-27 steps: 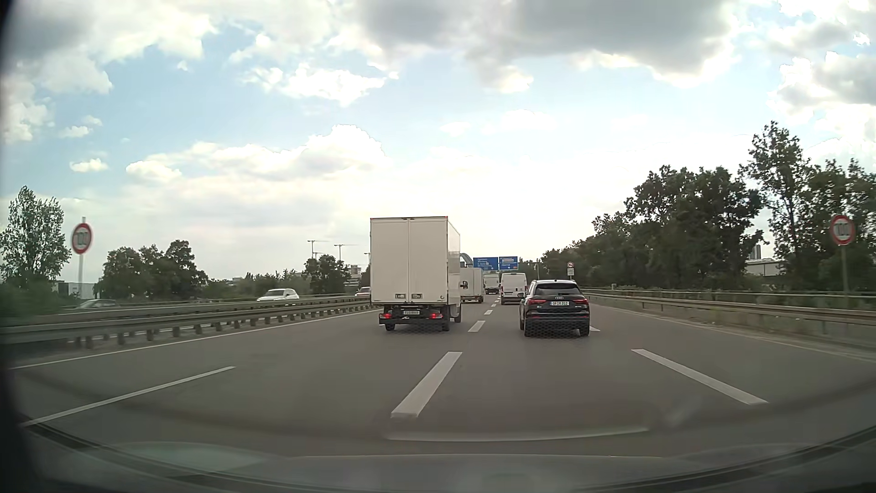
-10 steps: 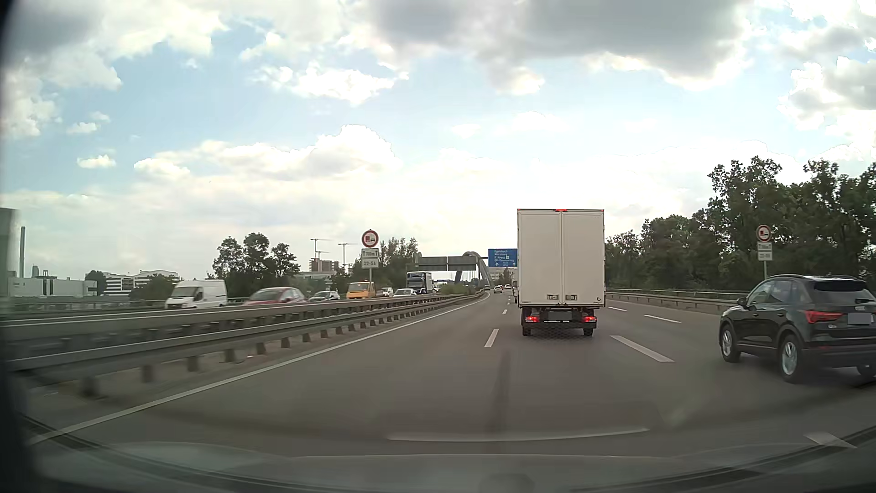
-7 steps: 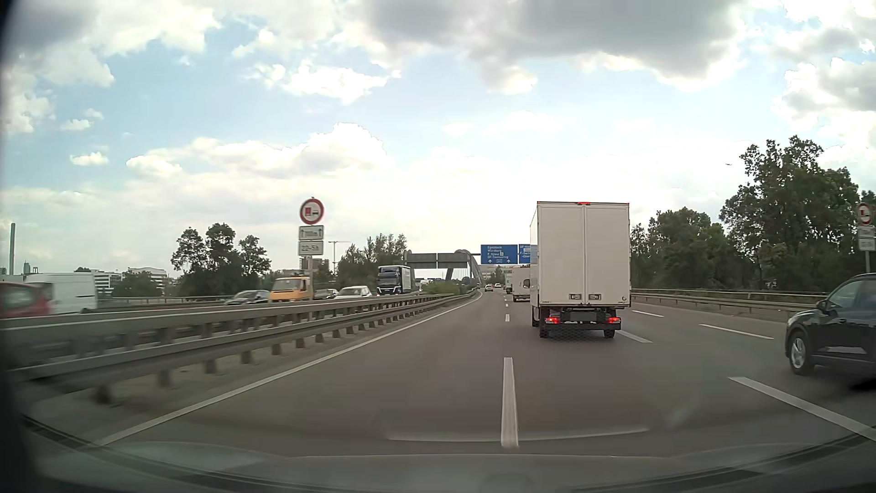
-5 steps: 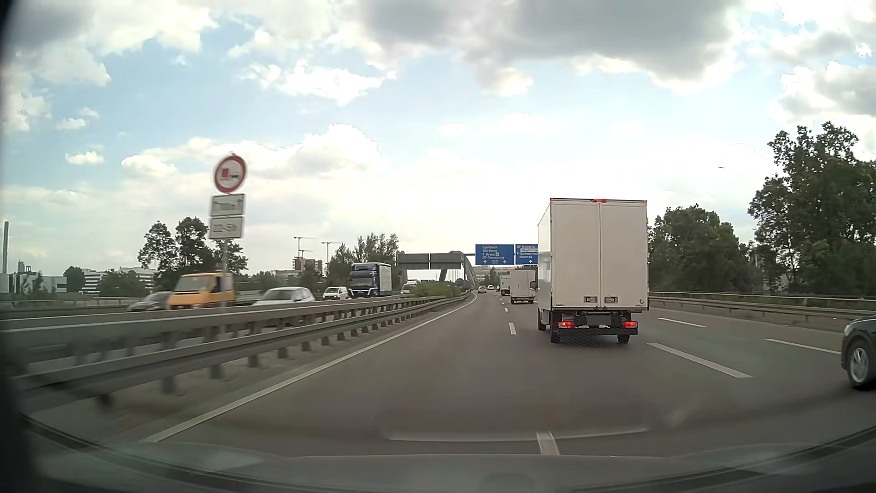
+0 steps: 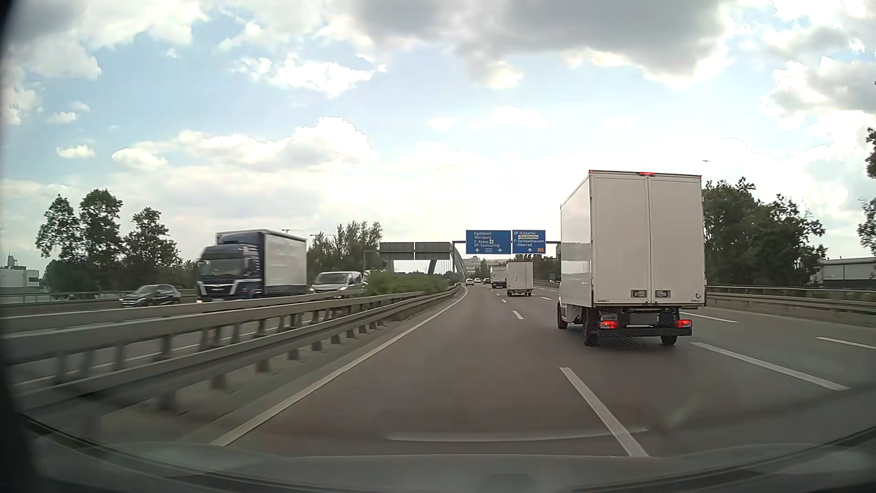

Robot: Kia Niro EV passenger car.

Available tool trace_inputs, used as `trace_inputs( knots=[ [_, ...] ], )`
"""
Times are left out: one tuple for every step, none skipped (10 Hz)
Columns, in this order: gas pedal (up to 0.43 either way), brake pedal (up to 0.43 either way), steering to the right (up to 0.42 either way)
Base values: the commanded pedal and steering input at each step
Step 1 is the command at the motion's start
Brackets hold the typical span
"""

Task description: Follow the waypoints while adhering to traffic rules and regulations

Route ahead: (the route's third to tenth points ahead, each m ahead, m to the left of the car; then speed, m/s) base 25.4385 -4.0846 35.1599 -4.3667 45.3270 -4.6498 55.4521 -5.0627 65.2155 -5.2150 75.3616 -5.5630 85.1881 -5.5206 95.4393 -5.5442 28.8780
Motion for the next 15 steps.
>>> trace_inputs(
  knots=[
    [0.228, 0.03, 0.01],
    [0.228, 0.03, 0.01],
    [0.22, 0.03, 0.011],
    [0.209, 0.03, 0.011],
    [0.177, 0.03, 0.01],
    [0.15, 0.03, 0.009],
    [0.15, 0.037, 0.009],
    [0.138, 0.03, 0.008],
    [0.118, 0.03, 0.005],
    [0.087, 0.03, 0.003],
    [0.079, 0.03, 0.002],
    [0.047, 0.03, 0.0],
    [0.028, 0.03, -0.001],
    [0.02, 0.03, -0.002],
    [0.02, 0.03, -0.003]
  ],
)
